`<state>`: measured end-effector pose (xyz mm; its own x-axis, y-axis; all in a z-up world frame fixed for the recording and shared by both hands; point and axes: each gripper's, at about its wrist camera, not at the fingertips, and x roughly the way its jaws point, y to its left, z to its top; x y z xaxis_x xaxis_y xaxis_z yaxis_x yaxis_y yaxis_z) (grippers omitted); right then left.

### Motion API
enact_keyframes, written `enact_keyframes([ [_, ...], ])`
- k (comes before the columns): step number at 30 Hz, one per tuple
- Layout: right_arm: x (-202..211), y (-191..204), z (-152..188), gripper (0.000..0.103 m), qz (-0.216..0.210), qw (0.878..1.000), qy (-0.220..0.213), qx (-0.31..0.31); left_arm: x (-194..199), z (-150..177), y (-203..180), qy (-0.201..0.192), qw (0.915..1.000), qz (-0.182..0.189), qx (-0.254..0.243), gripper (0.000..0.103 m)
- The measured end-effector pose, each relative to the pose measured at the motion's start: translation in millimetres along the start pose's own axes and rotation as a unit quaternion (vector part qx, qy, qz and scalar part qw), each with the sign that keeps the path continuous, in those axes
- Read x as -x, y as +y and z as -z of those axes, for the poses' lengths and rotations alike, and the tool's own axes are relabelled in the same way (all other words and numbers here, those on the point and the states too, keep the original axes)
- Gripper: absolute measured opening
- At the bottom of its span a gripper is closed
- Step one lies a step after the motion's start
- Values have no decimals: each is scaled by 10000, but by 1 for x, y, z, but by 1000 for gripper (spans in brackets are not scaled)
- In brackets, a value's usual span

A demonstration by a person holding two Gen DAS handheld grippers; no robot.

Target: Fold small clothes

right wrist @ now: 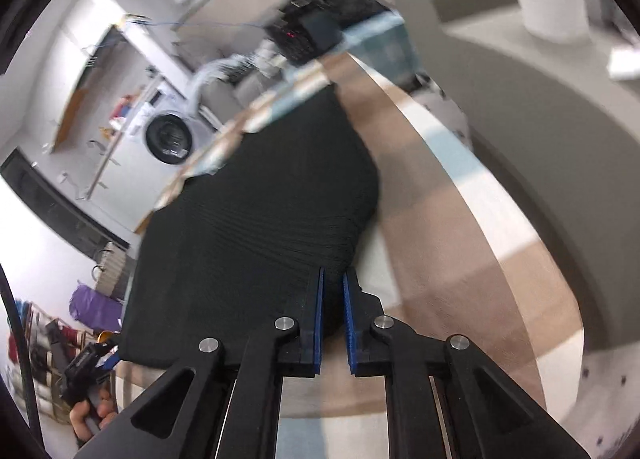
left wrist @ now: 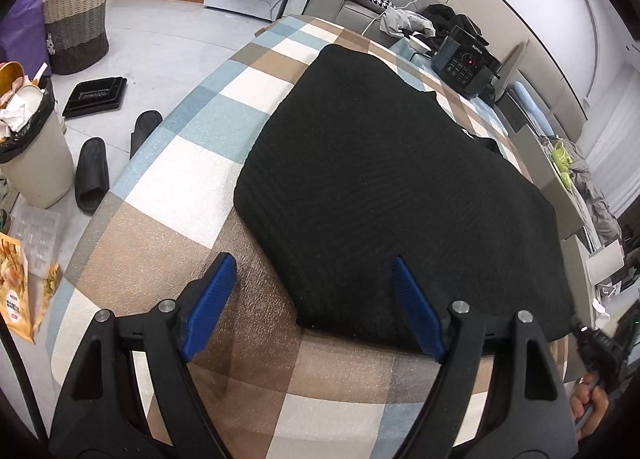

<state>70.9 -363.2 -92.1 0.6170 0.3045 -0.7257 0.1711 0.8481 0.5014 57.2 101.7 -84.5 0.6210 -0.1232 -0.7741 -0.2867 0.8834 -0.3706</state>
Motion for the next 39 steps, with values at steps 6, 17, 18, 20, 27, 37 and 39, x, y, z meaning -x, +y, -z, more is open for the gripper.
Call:
enact_keyframes([
  [6,8,-4,3,43,-443,9982,-299,-255,-9,-4,-1,16,10000,-32,64,78],
  [17,-12,6,0,26,-166,9983,-549,-81,-15,-3,-7,-491,9984,-260,136,6],
  [18,-12,8,1,21,-115,9983,-567,-32,-13,-3,-7,-516,9982,-286,101,5],
  [20,-12,10,2,11,-74,9981,-604,38,-9,0,-4,-525,9982,-251,108,4],
  [27,-4,5,5,8,6,9987,-497,71,3,16,3,-507,9985,-170,132,3],
  [37,-1,-8,6,17,-264,9989,-335,-213,13,25,10,-437,9987,-84,232,3],
  [39,-3,-8,7,18,-287,9988,-317,-242,13,26,11,-446,9987,-94,236,3],
])
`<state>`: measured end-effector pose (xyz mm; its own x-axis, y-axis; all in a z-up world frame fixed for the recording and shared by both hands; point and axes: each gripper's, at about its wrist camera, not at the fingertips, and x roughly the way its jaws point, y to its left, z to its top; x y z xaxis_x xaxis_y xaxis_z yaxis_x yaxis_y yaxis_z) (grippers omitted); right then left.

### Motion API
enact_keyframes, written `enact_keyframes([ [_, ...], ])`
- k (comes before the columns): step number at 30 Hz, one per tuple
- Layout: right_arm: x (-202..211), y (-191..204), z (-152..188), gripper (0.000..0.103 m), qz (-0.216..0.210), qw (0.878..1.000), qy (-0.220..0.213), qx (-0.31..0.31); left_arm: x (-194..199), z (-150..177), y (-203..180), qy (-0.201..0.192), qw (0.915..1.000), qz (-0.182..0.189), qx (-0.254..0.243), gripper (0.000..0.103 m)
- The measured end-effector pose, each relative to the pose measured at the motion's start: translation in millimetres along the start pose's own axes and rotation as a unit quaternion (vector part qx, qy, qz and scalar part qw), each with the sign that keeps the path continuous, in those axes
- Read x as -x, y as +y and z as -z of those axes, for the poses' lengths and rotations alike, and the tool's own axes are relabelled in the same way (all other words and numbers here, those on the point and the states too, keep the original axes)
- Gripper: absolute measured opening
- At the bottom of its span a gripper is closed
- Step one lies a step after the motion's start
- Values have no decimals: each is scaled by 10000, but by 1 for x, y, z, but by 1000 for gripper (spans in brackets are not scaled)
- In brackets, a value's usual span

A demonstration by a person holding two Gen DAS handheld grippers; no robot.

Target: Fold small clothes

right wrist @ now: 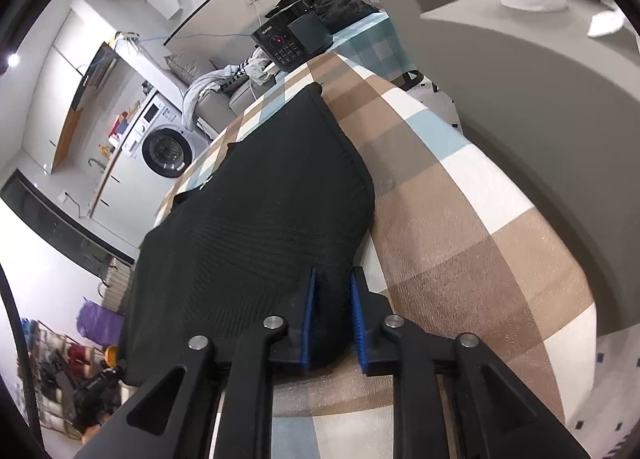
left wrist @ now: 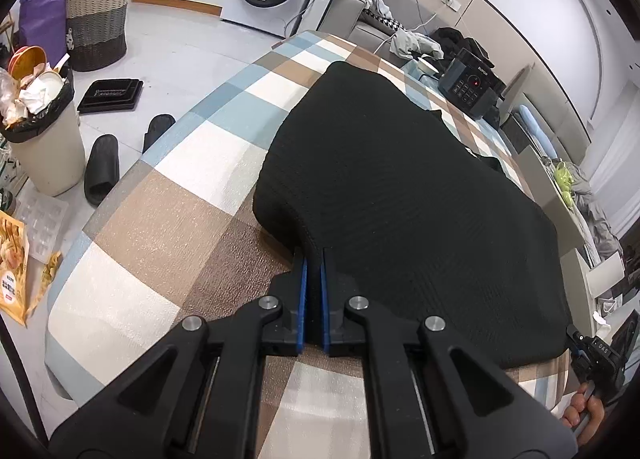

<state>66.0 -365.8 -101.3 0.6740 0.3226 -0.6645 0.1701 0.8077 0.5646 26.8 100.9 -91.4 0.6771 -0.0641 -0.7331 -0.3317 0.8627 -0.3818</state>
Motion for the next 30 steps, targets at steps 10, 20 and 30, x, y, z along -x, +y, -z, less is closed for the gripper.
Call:
enact_keyframes([
  [10,6,4,9,9,175,9996,-54,214,12,9,3,-48,10000,-33,-57,3],
  [20,34,10,17,35,513,9975,-414,268,28,18,16,83,9998,46,165,5],
  [30,22,80,14,54,206,9885,-536,1399,65,15,18,-363,9992,-172,-54,60],
])
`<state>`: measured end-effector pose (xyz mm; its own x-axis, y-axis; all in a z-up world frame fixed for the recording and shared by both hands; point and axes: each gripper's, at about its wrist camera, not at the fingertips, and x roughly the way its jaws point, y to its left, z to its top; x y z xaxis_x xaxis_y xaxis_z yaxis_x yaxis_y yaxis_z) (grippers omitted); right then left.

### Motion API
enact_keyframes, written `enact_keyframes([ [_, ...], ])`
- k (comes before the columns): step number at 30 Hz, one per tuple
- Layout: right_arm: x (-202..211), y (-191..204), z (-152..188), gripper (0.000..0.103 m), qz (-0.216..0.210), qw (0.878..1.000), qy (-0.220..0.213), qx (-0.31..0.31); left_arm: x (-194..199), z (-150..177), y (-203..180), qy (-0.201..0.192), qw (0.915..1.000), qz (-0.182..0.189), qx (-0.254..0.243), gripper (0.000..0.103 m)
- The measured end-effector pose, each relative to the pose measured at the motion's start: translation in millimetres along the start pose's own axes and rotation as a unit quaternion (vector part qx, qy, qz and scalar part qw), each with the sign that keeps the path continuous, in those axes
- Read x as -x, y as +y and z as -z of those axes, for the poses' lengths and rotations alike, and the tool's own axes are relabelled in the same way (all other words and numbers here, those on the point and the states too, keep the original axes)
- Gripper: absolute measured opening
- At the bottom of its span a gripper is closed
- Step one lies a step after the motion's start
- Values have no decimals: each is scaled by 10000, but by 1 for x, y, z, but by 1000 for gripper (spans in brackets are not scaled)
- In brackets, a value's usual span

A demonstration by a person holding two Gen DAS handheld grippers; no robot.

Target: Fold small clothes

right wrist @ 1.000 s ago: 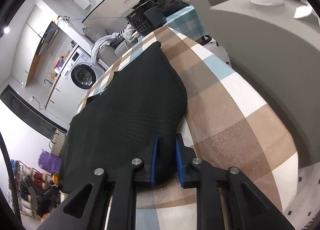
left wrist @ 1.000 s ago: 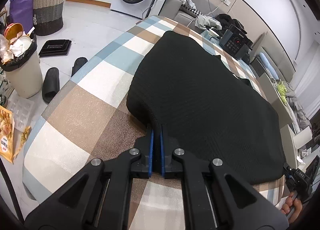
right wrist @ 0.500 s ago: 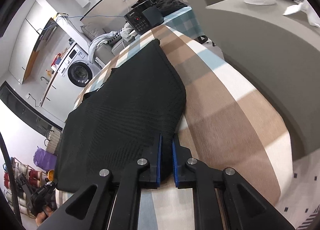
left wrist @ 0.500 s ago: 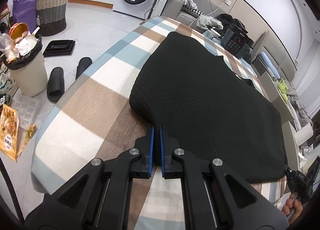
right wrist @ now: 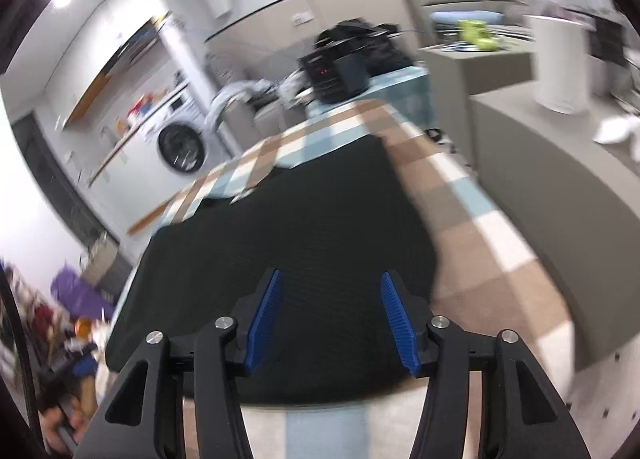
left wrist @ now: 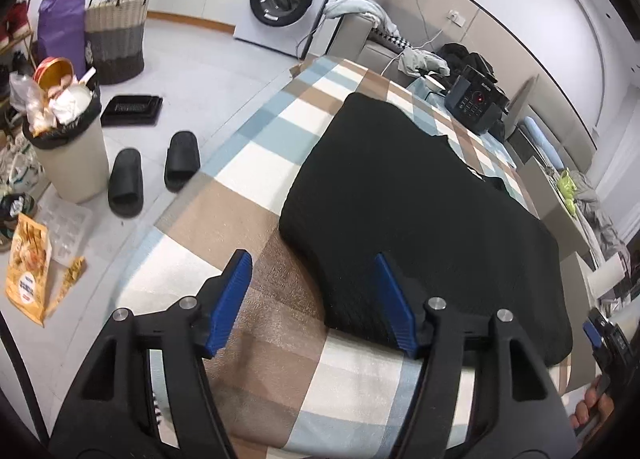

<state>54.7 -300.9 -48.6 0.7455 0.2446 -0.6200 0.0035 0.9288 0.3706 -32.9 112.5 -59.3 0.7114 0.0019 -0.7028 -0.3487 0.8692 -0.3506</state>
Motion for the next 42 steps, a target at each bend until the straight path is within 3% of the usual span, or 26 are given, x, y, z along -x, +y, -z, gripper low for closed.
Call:
enact_keyframes([
  [4,-34,35,12,54,-98,9975,457,537,11,2,-18,-73,9990,211,-381,65],
  [9,-61,77,36,54,1,9886,660,1352,-5,14,-60,303,9929,528,-1020,66],
  [12,-71,82,44,55,138,9835,800,1619,-15,23,-84,428,9879,707,-1310,66],
  [19,-62,42,39,56,529,9866,718,1367,-32,38,-116,718,9785,964,-1677,66],
  [22,-57,27,36,55,349,9907,681,1128,-42,43,-124,796,9763,971,-1764,66],
  [26,-56,35,36,57,444,9897,654,1191,-50,51,-133,890,9734,891,-1916,66],
  [33,-75,66,32,57,111,9877,730,1379,-54,45,-149,903,9707,1023,-1977,66],
  [36,-85,77,35,57,-6,9849,776,1548,-68,43,-154,981,9701,814,-2066,66],
  [42,-82,59,33,60,453,9858,682,1465,-65,37,-138,862,9758,679,-1889,66],
])
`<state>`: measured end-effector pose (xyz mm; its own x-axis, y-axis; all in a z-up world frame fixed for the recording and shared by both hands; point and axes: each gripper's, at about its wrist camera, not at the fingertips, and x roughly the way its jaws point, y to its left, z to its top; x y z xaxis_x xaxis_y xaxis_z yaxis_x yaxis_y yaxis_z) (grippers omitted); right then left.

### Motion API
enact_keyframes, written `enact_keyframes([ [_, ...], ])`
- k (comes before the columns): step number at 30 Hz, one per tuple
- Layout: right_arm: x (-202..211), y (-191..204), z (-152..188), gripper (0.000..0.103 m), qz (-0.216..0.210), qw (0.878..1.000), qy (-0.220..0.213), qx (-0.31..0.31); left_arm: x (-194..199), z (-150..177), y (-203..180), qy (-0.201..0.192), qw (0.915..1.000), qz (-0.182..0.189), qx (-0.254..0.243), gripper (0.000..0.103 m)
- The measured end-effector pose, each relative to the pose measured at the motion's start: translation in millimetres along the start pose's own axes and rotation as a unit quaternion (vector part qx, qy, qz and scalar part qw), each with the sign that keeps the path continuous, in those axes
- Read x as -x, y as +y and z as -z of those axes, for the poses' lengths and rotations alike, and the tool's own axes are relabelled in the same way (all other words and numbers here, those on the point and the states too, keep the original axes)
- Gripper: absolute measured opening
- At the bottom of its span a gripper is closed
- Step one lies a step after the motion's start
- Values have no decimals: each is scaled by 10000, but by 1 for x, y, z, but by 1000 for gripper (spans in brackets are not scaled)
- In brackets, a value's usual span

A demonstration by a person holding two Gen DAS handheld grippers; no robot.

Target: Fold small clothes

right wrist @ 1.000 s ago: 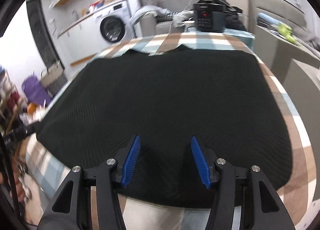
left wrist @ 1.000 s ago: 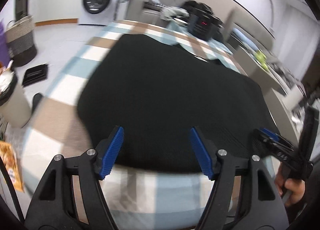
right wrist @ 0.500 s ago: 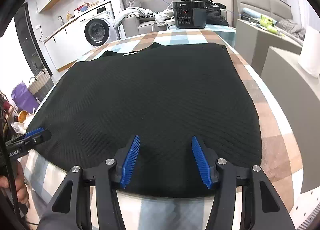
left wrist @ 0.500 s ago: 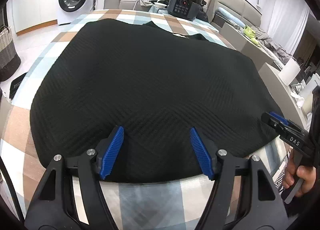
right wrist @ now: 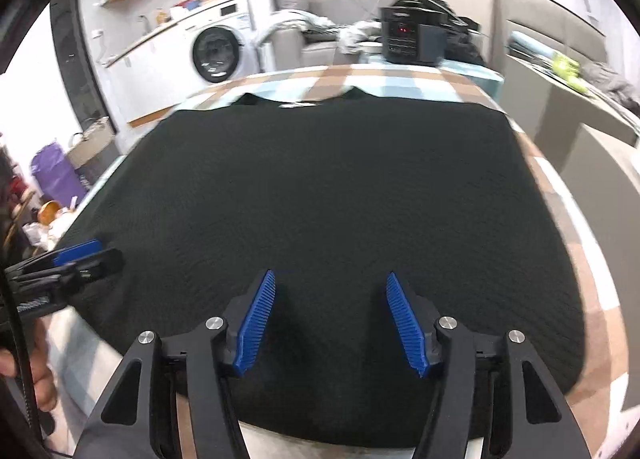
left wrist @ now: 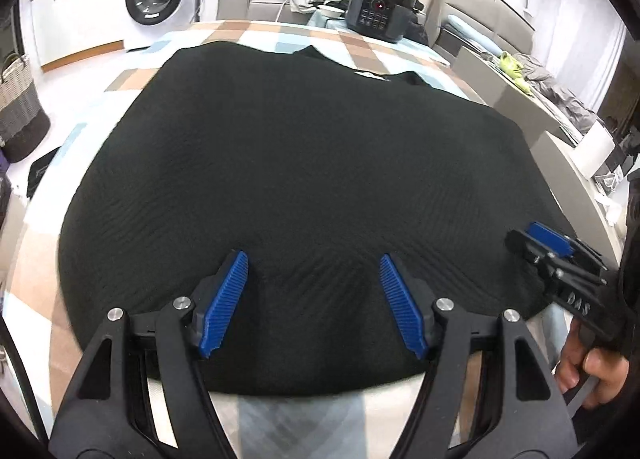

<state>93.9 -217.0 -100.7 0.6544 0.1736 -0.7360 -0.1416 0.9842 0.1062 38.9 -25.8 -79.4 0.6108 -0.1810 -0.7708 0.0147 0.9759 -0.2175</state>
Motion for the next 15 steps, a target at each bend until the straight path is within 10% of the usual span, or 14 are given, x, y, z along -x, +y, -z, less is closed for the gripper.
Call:
enact_keyframes([
  [15,12,13,6,63,-528,9986,43,-65,70,54,79,-437,9832,-203,1760,66],
])
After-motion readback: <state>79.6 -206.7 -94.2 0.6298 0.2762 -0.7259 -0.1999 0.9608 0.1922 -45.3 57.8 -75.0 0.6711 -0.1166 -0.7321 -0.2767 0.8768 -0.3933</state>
